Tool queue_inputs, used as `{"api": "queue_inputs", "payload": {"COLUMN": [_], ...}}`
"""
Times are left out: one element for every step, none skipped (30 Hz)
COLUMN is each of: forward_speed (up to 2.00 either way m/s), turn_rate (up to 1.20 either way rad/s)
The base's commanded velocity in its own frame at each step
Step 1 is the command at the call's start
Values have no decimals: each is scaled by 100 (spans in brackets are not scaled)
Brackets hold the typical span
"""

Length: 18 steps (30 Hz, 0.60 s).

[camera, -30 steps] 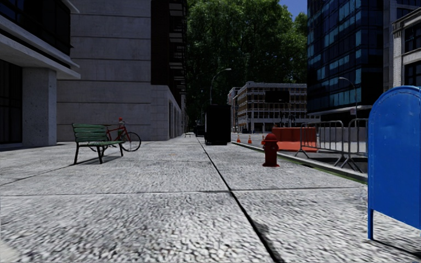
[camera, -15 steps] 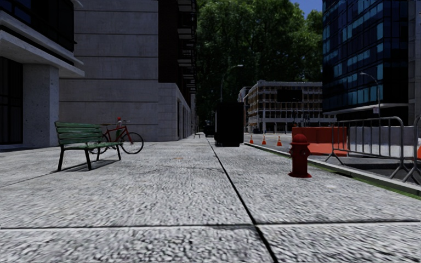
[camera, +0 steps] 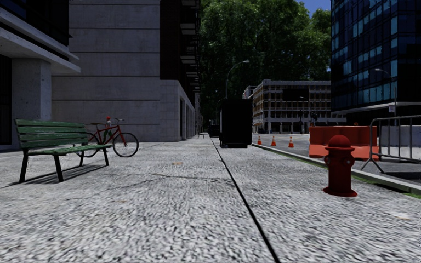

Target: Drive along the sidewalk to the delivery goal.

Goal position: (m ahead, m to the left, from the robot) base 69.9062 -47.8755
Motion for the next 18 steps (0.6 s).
{"api": "queue_inputs", "payload": {"forward_speed": [200,200,200,200,200,200,200,200,200,200,200,200,200,200,200,200,200,200], "turn_rate": [0,0,0,0,0,0,0,0,0,0,0,0,0,1,1,2,5,8]}}
